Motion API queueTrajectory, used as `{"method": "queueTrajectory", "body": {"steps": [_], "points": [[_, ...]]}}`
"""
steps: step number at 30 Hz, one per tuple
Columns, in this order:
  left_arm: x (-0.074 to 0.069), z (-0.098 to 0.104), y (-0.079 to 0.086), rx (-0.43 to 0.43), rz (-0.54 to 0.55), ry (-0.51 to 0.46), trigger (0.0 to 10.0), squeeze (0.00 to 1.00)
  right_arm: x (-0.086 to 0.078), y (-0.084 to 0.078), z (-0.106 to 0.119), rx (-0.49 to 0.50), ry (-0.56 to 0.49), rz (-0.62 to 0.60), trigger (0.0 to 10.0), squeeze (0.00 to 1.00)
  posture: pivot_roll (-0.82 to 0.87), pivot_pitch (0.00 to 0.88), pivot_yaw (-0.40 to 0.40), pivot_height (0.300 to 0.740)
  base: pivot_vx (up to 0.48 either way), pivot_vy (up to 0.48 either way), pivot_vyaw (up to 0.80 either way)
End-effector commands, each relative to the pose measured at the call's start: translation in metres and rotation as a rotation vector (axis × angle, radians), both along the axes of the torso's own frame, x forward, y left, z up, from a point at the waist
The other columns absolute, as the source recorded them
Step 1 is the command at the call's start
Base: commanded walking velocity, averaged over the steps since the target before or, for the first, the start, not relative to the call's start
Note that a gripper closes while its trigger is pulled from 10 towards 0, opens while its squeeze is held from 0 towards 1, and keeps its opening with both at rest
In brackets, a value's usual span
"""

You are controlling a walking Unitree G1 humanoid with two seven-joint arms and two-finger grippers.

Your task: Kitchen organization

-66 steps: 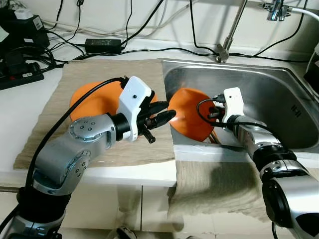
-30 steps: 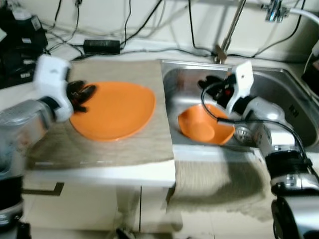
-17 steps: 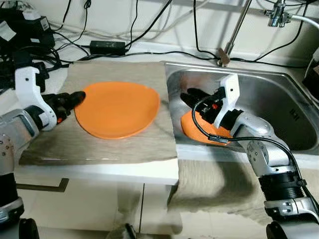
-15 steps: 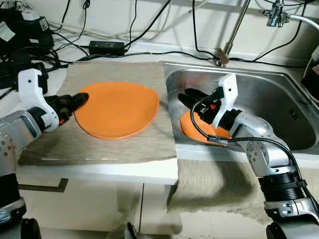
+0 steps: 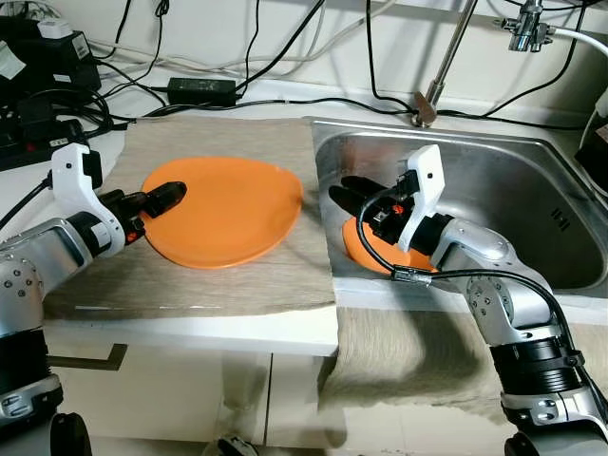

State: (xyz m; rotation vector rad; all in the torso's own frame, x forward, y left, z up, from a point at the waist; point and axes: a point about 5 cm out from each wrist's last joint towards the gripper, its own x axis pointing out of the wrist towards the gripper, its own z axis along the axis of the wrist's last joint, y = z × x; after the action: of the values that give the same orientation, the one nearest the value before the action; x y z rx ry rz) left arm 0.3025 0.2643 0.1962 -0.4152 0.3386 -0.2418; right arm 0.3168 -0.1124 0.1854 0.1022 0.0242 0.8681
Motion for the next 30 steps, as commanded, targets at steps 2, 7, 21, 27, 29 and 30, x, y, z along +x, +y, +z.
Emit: {"method": "queueTrajectory", "body": {"steps": [2,7,21,27,29,30], "points": [[0.0,-0.022,-0.001,-0.009,0.003,0.098,10.0,0.76,0.001,0.003,0.005,-0.008,-0.012,-0.004,10.0,0.0,-0.01,0.0,-0.071,0.74,0.0,0.0,0.0],[-0.002,-0.036,0.001,0.032,0.008,0.149,10.0,0.71,0.005,0.007,0.007,-0.003,-0.002,-0.026,10.0,0.0,-0.01,0.0,-0.07,0.74,0.0,0.0,0.0],[-0.006,-0.049,-0.004,0.095,-0.036,0.187,10.0,0.72,0.033,0.014,0.016,0.194,0.209,-0.148,10.0,1.0,-0.02,0.0,-0.076,0.74,0.0,0.0,0.0],[-0.007,-0.051,-0.007,0.094,-0.048,0.186,10.0,0.72,0.031,0.034,0.011,0.259,0.376,-0.036,10.0,1.0,-0.02,0.0,-0.079,0.74,0.0,0.0,0.0],[-0.007,-0.051,-0.008,0.089,-0.052,0.185,10.0,0.72,0.03,0.042,0.008,0.286,0.442,0.008,10.0,1.0,-0.02,0.0,-0.08,0.74,0.0,0.0,0.0],[-0.007,-0.051,-0.008,0.089,-0.052,0.185,10.0,0.72,0.03,0.042,0.008,0.286,0.442,0.008,10.0,1.0,-0.02,0.0,-0.08,0.74,0.0,0.0,0.0]]}}
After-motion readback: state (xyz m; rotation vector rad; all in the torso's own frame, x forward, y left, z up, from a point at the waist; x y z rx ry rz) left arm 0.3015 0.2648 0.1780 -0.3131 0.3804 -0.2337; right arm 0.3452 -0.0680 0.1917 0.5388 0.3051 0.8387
